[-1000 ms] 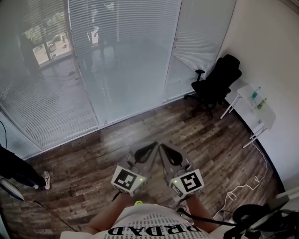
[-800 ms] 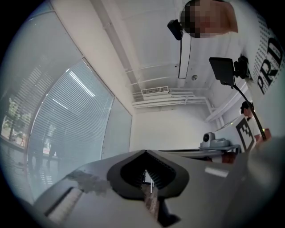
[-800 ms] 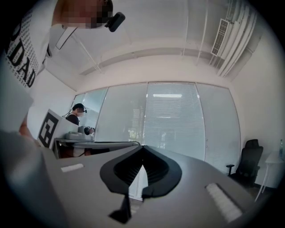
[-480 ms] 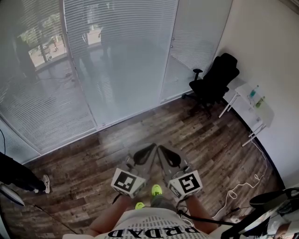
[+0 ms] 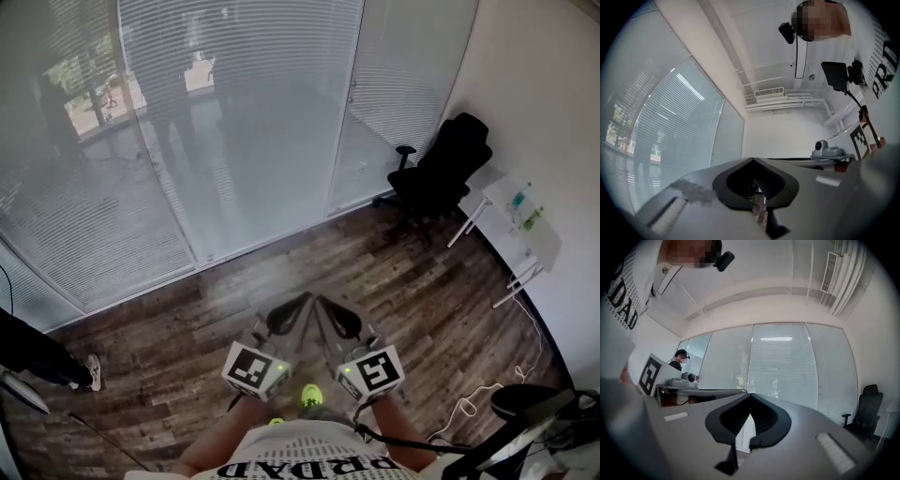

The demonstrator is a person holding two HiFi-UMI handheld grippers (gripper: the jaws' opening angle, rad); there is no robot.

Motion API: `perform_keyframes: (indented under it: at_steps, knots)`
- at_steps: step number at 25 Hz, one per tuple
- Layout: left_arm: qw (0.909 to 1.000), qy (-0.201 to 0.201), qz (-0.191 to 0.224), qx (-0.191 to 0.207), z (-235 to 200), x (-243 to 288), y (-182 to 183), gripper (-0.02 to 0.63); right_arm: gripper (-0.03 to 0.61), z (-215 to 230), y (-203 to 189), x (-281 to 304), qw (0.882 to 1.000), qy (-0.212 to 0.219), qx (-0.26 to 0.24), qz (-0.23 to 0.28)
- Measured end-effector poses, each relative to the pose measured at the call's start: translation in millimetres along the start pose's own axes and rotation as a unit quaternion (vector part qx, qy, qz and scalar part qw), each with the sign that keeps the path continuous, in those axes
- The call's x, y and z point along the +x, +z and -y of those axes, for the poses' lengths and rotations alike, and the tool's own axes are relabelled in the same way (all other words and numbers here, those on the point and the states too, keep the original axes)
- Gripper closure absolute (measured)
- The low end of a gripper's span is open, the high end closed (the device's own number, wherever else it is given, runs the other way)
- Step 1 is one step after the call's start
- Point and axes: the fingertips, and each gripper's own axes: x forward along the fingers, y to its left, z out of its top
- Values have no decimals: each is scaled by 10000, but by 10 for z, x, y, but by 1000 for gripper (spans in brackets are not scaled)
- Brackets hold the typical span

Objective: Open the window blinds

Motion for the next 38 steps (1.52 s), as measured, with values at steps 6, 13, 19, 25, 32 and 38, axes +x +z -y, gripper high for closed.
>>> perform_keyframes:
  at_steps: [6, 13, 19, 25, 32, 38]
  knots:
    - [9999, 136, -42, 36, -71, 750, -111, 623, 571, 750, -76, 118, 10000, 64, 38, -46]
    - [9997, 243, 39, -3, -57, 1465, -202, 622, 571, 1453, -146, 148, 9999, 143, 24, -35]
    - [9993, 370, 98, 44, -80, 1887, -323, 621, 571, 1884, -224, 195, 9997, 234, -24, 15]
    - [9993, 334, 70, 136, -104, 2171, -393, 623, 571, 2179, -206, 220, 9998, 175, 15, 65]
    - [9994, 353, 56, 38, -178, 2283, -411, 622, 571, 2283, -260, 306, 9999, 149, 63, 44]
    - [9996, 260, 7, 104, -482, 2341, -489, 623, 571, 2331, -320, 610, 9999, 73, 63, 28]
